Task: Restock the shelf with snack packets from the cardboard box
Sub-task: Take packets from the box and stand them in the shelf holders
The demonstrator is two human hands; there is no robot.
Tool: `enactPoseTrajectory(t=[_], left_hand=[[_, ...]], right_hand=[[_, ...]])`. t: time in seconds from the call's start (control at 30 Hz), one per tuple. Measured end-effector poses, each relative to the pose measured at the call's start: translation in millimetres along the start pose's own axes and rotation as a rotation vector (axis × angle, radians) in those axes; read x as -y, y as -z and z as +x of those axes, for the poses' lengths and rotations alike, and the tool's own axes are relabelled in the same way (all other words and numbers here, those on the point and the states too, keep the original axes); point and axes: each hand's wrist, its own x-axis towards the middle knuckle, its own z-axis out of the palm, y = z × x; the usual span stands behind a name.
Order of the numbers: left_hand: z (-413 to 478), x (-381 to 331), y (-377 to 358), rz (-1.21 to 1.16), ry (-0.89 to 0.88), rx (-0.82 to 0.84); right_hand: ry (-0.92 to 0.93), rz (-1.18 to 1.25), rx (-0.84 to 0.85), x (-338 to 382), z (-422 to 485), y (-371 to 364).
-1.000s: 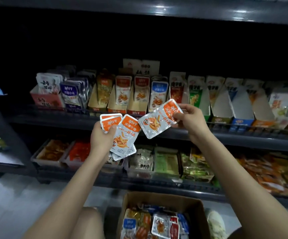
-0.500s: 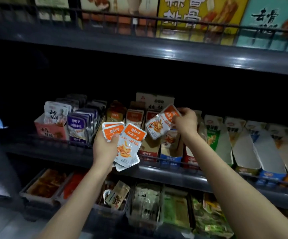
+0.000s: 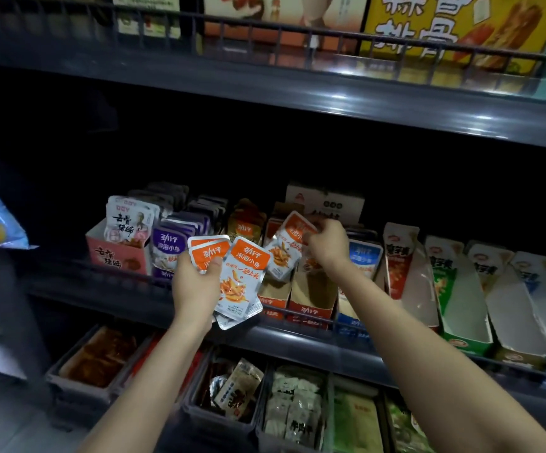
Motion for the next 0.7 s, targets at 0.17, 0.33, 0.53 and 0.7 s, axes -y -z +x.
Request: enactPoseTrajectory(t=[0.17, 0.33, 0.53, 0.7], left_hand=[[9.0, 0.7, 10.0, -0.011, 0.001, -0.023], [12.8, 3.3, 12.6, -0.014, 0.014, -0.025], [12.1, 5.8, 12.0, -0.032, 0.013, -0.031], [11.6, 4.5, 10.7, -0.017, 0.004, -0.022]], right_hand=[[0.118, -0.22, 0.077, 0.8, 10.5, -17.4], [0.206, -0.441, 0.147, -2.5, 20.5, -24.4], [0.266, -0.536, 0.055, -8.2, 23.2, -34.9], [0.334, -0.582, -0.02, -6.8, 18.5, -35.9]])
